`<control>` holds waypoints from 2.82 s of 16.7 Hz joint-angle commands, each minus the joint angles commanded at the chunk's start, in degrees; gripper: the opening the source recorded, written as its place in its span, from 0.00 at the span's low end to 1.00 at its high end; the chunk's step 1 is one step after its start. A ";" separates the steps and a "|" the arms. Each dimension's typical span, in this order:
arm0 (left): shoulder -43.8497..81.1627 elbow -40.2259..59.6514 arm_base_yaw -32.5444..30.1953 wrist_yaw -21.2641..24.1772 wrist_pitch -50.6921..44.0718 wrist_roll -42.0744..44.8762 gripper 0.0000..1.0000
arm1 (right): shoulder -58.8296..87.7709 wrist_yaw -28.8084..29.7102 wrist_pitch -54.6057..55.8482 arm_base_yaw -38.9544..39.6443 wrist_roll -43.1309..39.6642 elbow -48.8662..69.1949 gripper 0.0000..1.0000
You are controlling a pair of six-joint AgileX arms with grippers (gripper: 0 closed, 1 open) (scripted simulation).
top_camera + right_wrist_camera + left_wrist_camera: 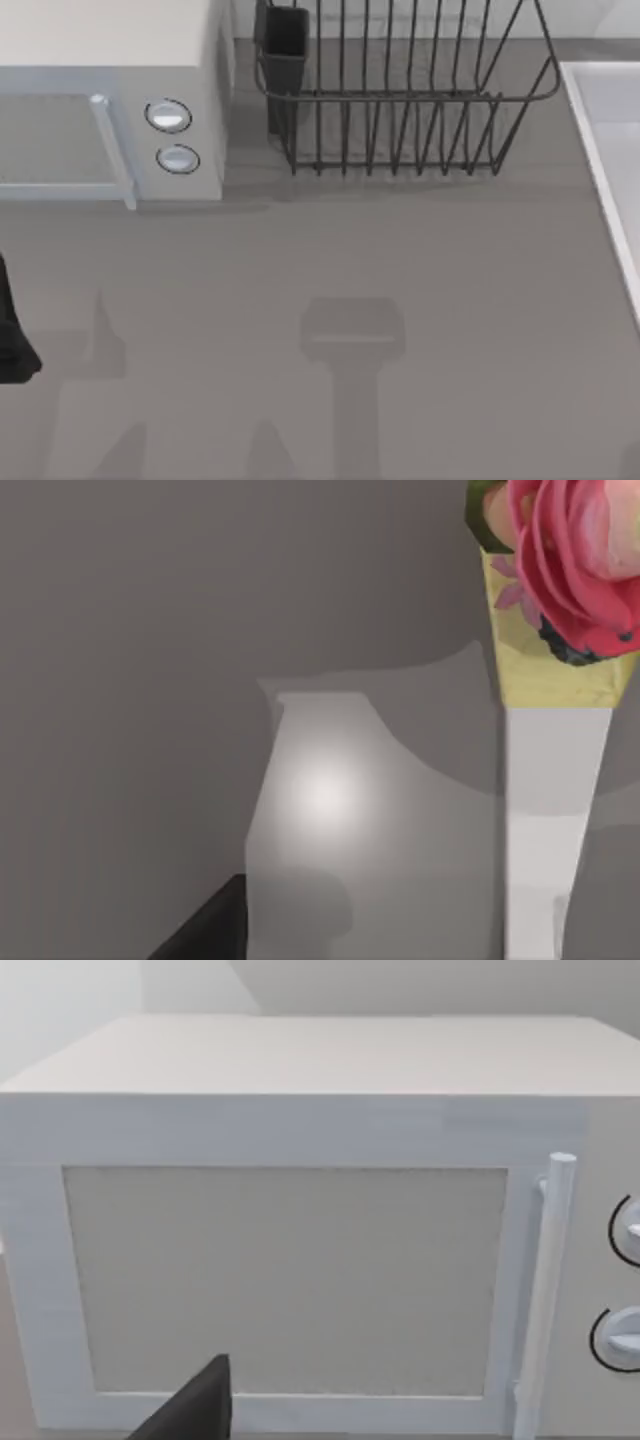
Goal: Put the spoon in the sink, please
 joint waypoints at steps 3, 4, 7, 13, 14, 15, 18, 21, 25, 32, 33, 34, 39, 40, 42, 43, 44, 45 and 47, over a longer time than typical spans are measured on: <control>0.00 0.00 0.00 0.00 0.00 0.00 1.00 | -4.10 -0.83 -4.69 -0.17 -0.13 2.44 0.00; 0.00 0.00 0.00 0.00 0.00 0.00 1.00 | -4.13 -0.83 -4.86 -0.19 -0.14 2.59 0.00; 0.00 0.00 0.00 0.00 0.00 0.00 1.00 | -5.42 -0.85 -8.98 -0.34 -0.41 5.75 0.00; 0.00 0.00 0.00 0.00 0.00 0.00 1.00 | -11.70 -0.84 -27.53 -0.50 -0.68 16.13 0.00; 0.00 0.00 0.00 0.00 0.00 0.00 1.00 | -12.73 -0.83 -29.40 -0.50 -0.65 17.49 0.00; 0.00 0.00 0.00 0.00 0.00 0.00 1.00 | -13.57 -0.82 -30.65 -0.47 -0.61 18.49 0.00; 0.00 0.00 0.00 0.00 0.00 0.00 1.00 | -14.14 -0.82 -31.37 -0.45 -0.56 19.07 0.00; 0.00 0.00 0.00 0.00 0.00 0.00 1.00 | -13.90 -0.84 -31.22 -0.38 -0.47 18.91 0.00; 0.00 0.00 0.00 0.00 0.00 0.00 1.00 | -8.45 -0.71 -33.78 0.57 0.39 24.92 0.00; 0.00 0.00 0.00 0.00 0.00 0.00 1.00 | 17.31 -0.19 -44.91 5.49 4.73 57.99 0.00; 0.00 0.00 0.00 0.00 0.00 0.00 1.00 | 21.81 -0.12 -46.86 6.36 5.63 64.43 0.00; 0.00 0.00 0.00 0.00 0.00 0.00 1.00 | 26.39 -0.05 -48.83 7.24 6.57 71.03 0.00; 0.00 0.00 0.00 0.00 0.00 0.00 1.00 | 47.56 0.33 -57.37 11.76 11.72 102.92 0.00; 0.00 0.00 0.00 0.00 0.00 0.00 1.00 | 51.09 0.42 -58.69 12.62 12.73 108.47 0.00; 0.00 0.00 0.00 0.00 0.00 0.00 1.00 | 57.26 0.64 -60.82 14.21 14.62 118.05 0.00; 0.00 0.00 0.00 0.00 0.00 0.00 1.00 | 59.89 0.75 -61.64 14.92 15.46 121.96 0.00; 0.00 0.00 0.00 0.00 0.00 0.00 1.00 | 62.18 0.86 -62.31 15.57 16.21 125.28 0.00; 0.00 0.00 0.00 0.00 0.00 0.00 1.00 | 64.09 0.97 -62.83 16.14 16.87 128.00 0.00; 0.00 0.00 0.00 0.00 0.00 0.00 1.00 | 66.60 1.14 -63.42 16.96 17.81 131.65 0.00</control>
